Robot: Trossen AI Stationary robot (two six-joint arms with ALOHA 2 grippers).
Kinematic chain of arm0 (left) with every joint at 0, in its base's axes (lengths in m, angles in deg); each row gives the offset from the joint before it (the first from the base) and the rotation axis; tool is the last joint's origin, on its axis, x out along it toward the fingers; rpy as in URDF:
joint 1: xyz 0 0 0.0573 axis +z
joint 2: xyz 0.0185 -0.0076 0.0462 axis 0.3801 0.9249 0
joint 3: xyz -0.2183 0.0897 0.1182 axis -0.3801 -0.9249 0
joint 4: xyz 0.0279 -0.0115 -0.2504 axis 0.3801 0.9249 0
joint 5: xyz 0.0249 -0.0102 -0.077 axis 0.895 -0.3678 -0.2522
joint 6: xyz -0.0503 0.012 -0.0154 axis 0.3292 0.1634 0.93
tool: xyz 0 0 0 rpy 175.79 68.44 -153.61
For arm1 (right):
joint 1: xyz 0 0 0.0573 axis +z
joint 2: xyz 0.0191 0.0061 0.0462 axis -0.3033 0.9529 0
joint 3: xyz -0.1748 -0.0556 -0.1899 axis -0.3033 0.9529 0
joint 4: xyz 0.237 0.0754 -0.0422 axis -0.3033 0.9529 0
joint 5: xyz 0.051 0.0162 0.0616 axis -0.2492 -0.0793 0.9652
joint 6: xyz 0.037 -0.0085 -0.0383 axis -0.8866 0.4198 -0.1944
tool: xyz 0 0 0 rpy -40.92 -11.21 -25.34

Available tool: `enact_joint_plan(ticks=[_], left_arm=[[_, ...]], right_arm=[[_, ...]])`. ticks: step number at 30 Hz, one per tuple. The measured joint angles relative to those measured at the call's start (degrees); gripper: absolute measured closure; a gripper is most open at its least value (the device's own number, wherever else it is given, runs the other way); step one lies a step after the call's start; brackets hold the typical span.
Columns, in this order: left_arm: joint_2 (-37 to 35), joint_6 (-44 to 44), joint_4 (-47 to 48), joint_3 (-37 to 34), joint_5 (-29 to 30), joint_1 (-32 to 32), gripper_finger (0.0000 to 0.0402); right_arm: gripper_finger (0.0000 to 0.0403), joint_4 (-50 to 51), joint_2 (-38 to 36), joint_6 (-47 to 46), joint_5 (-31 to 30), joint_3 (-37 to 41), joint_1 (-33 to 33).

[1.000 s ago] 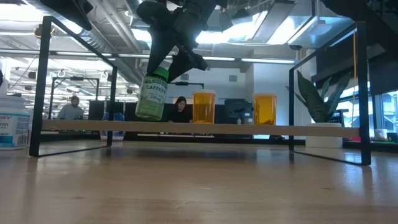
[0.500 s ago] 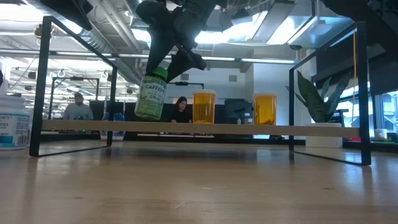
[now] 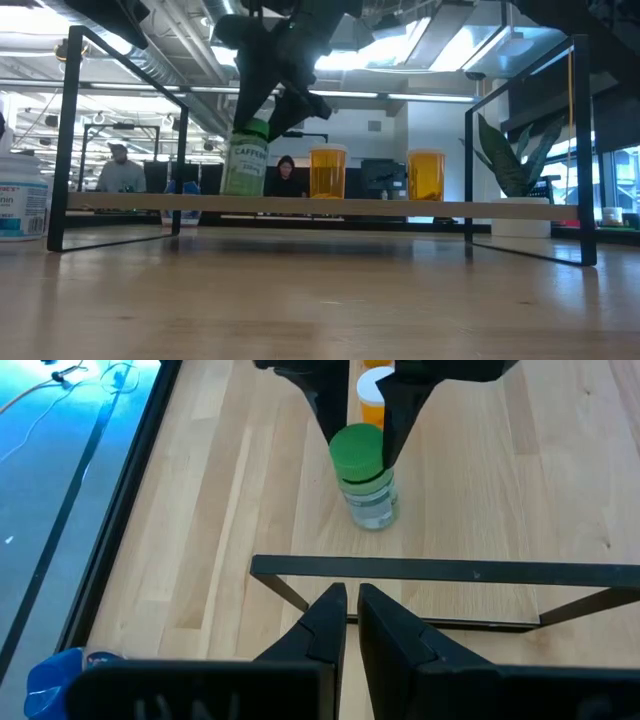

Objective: Pick and place medicine bottles onto shelf by color
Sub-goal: Put the green pill bottle on the shelf

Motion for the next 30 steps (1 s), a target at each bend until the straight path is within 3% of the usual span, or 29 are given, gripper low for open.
enact_joint_plan(ticks=[30], left_arm=[[0.0,-0.02,-0.01,-0.01,0.0,0.02,0.0376]], right_arm=[[0.0171,-2.03,0.0,0.17,-0.01,0.0,0.14]])
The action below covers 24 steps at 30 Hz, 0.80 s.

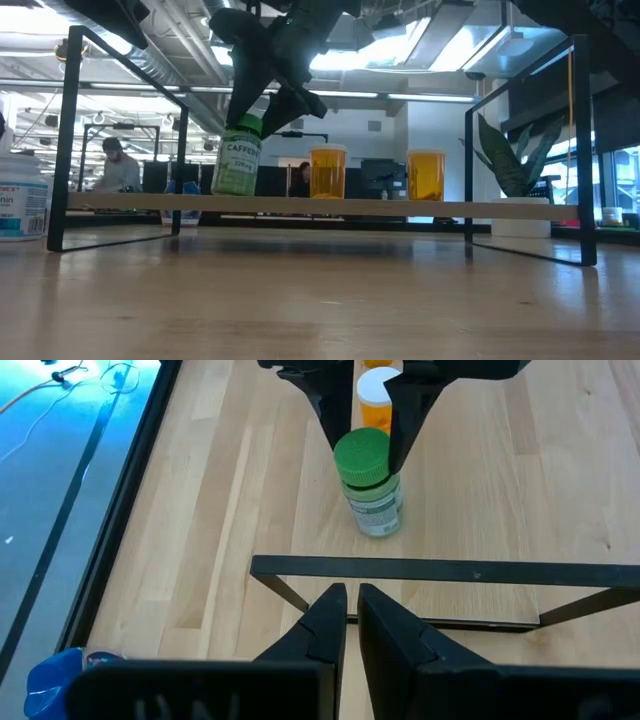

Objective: Pick and place medicine bottles onto shelf by color
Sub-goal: Put the green pill bottle on the shelf

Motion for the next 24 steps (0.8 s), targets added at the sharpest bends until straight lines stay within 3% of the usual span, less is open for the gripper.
enact_joint_plan(ticks=[24], left_arm=[[0.0,0.0,0.0,-0.01,0.0,0.0,0.0376]], right_arm=[[0.0171,-0.39,0.0,1.17,-0.07,0.0,0.0]])
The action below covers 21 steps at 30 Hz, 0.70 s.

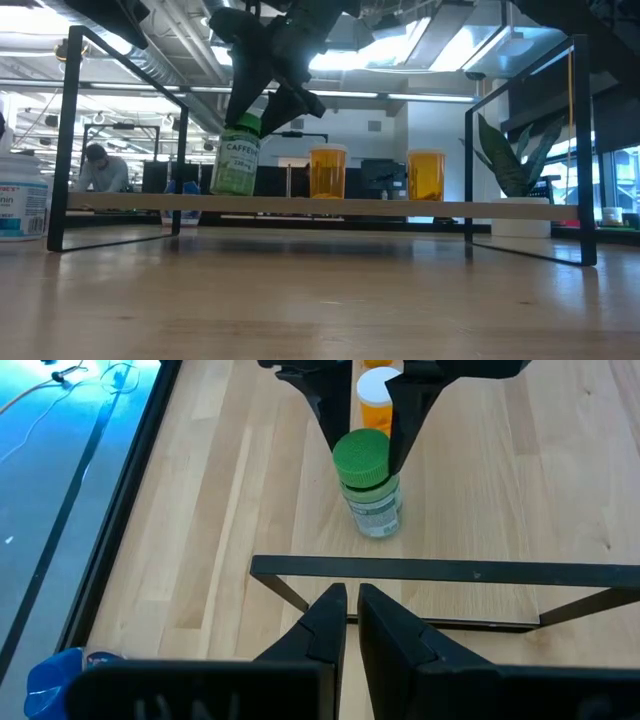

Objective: Pick and place medicine bottles onto shelf by color
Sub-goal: Put the green pill bottle on the shelf

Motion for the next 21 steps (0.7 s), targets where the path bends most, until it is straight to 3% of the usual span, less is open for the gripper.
enact_joint_plan(ticks=[13,21], left_arm=[[0.0,0.0,-0.01,0.01,0.0,-0.01,0.0376],[0.01,0.0,0.0,0.02,0.0,0.0,0.0376]], right_arm=[[0.0169,-0.63,0.0,-1.1,-0.52,0.0,0.11],[0.0134,-0.33,-0.02,0.44,-2.54,0.0,0.24]])
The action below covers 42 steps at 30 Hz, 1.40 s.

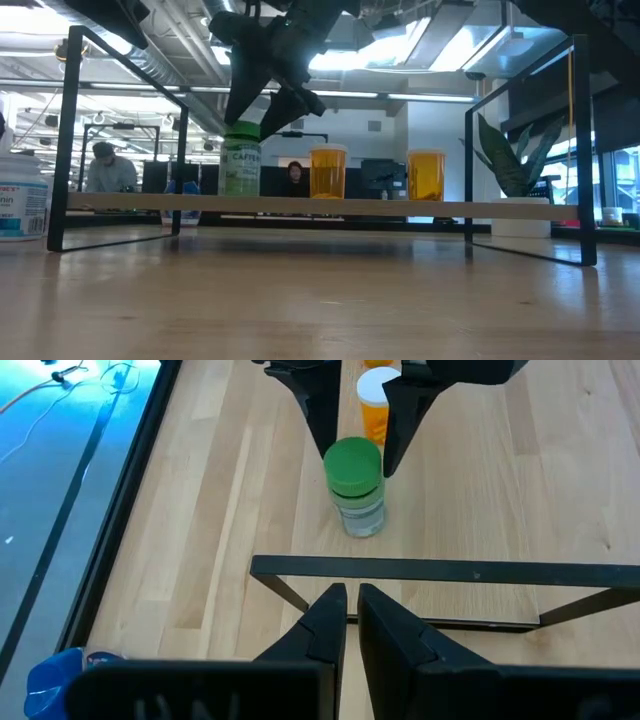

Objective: Pick and place medicine bottles onto shelf by color
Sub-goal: Put the green pill bottle on the shelf, then adjust the pill bottles on the shelf

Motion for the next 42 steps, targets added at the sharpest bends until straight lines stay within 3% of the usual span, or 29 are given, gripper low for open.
enact_joint_plan(ticks=[19,25,39,42], left_arm=[[0.02,0.0,0.0,0.0,0.0,-0.01,0.0376],[0.02,0.01,-0.01,0.0,0.0,-0.01,0.0376],[0.02,0.02,-0.02,0.0,0.0,0.0,0.0376],[0.02,0.02,-0.01,0.0,-0.01,-0.02,0.0376]], right_arm=[[0.0125,-0.02,0.0,-0.32,0.55,-0.45,0.44],[0.0125,0.94,-0.07,0.38,-1.9,-2.5,0.42],[0.0125,6.92,-0.28,9.7,-5.66,-11.72,0.38],[0.0125,8.39,-1.58,14.99,-3.71,-11.4,0.37]])
